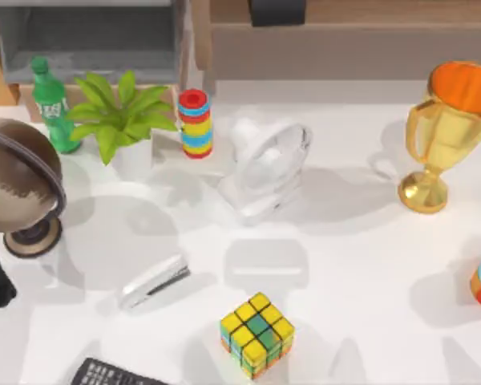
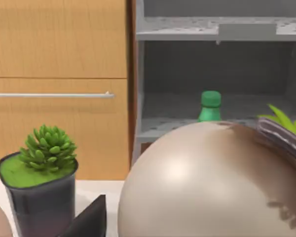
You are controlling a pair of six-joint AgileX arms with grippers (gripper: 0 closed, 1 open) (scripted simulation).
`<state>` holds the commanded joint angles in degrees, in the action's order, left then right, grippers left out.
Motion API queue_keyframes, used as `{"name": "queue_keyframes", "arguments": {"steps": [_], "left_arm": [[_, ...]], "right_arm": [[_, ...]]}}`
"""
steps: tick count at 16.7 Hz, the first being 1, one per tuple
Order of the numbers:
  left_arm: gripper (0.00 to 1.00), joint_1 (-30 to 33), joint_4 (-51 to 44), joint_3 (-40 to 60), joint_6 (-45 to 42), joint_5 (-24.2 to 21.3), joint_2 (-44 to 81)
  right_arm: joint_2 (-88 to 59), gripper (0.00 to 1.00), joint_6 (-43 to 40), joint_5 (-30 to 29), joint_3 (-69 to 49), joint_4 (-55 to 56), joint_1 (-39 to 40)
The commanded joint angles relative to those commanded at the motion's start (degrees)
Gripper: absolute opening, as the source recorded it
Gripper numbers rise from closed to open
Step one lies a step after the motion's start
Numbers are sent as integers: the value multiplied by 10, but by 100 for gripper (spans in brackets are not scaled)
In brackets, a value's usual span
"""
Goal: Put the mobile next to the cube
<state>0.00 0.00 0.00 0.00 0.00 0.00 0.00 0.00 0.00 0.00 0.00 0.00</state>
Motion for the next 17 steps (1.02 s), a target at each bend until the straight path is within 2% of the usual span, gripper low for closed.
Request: {"name": "queue_keyframes", "arguments": {"steps": [3,6,13,17], "left_arm": [[100,0,0,0,0,0,0],[100,0,0,0,0,0,0],[100,0,0,0,0,0,0],[100,0,0,0,0,0,0]], "right_arm": [[-5,100,-5,1,-3,-5,-6],[-50,100,-53,6,-28,-46,-58],[-278,100,-292,17,-110,-218,-322],[-378,100,-381,18,-172,-301,-411]]}}
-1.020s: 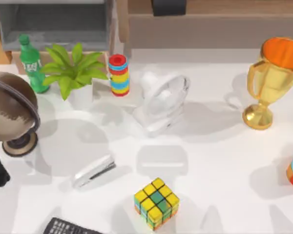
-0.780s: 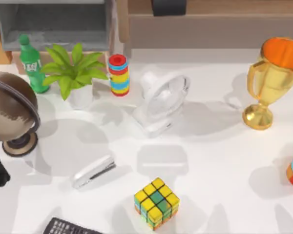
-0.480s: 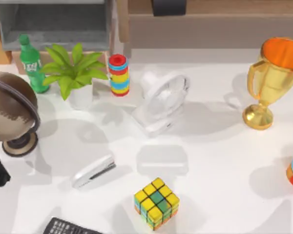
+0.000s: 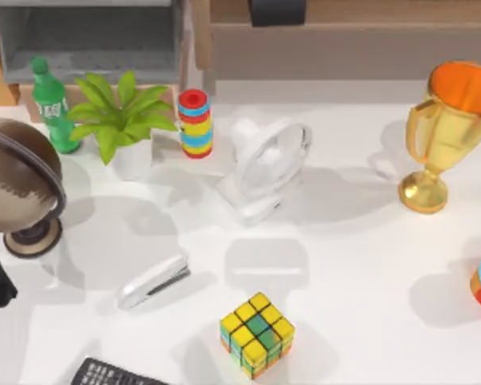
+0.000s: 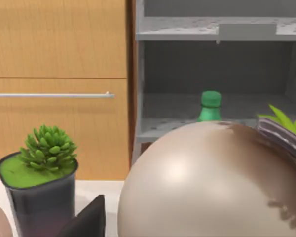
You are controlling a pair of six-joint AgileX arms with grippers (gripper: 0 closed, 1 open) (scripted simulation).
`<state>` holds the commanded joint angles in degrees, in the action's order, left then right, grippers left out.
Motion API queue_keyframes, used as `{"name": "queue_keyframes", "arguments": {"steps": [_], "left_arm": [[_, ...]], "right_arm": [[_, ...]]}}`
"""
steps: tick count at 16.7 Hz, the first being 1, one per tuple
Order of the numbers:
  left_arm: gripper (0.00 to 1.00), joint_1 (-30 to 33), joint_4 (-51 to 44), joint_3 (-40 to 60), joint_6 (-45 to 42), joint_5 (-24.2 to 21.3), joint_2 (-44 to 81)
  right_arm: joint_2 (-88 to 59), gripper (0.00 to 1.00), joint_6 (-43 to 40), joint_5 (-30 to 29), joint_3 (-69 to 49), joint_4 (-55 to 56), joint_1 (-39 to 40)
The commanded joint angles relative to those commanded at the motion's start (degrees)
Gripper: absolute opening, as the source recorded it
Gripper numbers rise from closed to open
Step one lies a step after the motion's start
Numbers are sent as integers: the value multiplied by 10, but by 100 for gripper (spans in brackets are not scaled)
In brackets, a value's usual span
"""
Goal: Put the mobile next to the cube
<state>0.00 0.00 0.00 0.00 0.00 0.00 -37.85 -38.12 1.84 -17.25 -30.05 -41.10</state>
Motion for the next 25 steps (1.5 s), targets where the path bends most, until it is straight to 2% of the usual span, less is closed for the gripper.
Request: {"name": "queue_keyframes", "arguments": {"steps": [5,10,19,25], "left_arm": [[100,0,0,0,0,0,0],[100,0,0,0,0,0,0],[100,0,0,0,0,0,0],[100,0,0,0,0,0,0]], "right_arm": [[-211,100,-106,2,-87,-103,-62],[-382,100,-166,-10,-184,-173,-42],[-417,100,-171,-18,-208,-183,-24],[-452,100,-170,-18,-179,-121,-22]]}}
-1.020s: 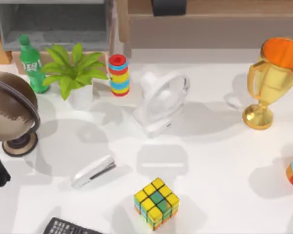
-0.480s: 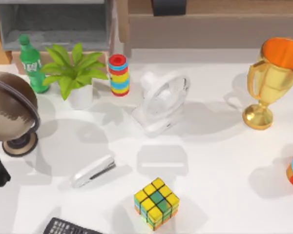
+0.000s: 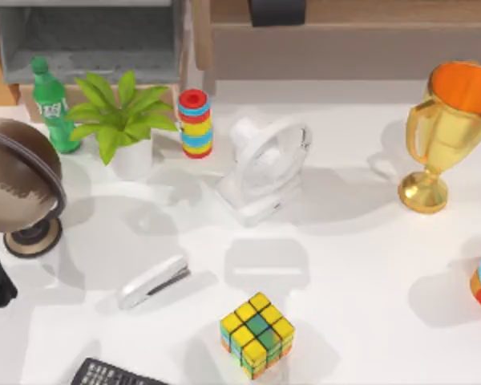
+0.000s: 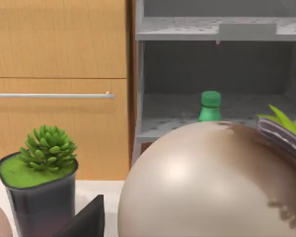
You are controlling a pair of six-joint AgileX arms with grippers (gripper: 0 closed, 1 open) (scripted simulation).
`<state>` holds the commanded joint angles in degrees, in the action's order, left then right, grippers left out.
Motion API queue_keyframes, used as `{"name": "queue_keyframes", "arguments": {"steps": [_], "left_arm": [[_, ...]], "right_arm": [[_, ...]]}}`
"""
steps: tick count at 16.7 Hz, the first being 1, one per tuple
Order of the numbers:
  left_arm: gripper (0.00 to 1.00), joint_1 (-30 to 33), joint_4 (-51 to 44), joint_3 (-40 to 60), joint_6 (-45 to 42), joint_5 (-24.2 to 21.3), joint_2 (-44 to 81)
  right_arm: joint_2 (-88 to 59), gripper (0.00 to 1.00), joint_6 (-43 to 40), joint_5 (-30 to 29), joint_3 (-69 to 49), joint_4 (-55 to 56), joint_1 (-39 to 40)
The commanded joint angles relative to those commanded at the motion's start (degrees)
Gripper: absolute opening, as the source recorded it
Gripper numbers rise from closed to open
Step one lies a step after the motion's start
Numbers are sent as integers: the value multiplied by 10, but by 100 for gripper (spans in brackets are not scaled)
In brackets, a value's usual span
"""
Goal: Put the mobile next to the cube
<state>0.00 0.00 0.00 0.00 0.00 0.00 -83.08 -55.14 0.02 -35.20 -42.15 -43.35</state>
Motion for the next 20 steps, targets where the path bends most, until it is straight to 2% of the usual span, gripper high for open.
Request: {"name": "queue_keyframes", "arguments": {"steps": [4,8,20], "left_arm": [[100,0,0,0,0,0,0],[100,0,0,0,0,0,0],[100,0,0,0,0,0,0]], "right_arm": [[-27,100,1,0,22,50,1],[-30,100,1,0,25,54,1],[-30,10,1,0,25,54,1]]}}
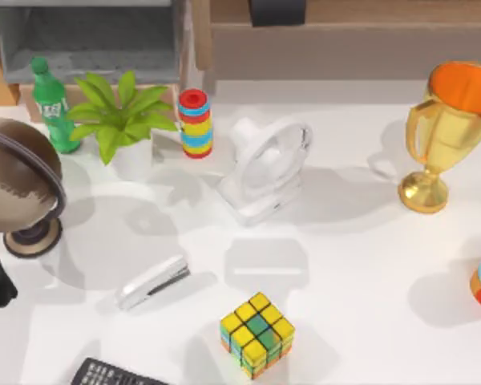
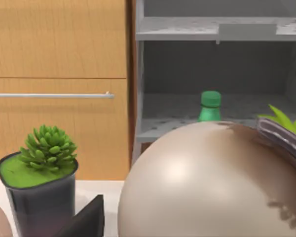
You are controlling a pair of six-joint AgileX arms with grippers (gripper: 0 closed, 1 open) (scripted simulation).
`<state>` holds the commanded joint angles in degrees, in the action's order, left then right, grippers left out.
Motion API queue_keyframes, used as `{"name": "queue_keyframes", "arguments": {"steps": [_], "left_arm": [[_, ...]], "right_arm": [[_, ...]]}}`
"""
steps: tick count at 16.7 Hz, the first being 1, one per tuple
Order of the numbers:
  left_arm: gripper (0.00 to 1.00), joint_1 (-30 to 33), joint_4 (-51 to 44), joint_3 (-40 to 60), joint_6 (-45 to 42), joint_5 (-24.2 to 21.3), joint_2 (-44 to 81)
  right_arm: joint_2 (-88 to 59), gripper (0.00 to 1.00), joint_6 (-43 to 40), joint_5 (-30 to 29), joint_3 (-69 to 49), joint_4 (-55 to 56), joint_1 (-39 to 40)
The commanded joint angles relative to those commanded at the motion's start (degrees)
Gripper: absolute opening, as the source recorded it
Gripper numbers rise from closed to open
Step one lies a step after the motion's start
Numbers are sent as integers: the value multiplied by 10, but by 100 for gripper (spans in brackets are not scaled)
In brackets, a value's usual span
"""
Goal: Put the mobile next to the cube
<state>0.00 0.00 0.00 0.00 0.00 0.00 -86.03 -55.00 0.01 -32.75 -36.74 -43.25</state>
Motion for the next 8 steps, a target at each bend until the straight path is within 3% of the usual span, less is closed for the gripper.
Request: {"name": "queue_keyframes", "arguments": {"steps": [2,8], "left_arm": [[100,0,0,0,0,0,0],[100,0,0,0,0,0,0]], "right_arm": [[0,0,0,0,0,0,0],[0,0,0,0,0,0,0]]}}
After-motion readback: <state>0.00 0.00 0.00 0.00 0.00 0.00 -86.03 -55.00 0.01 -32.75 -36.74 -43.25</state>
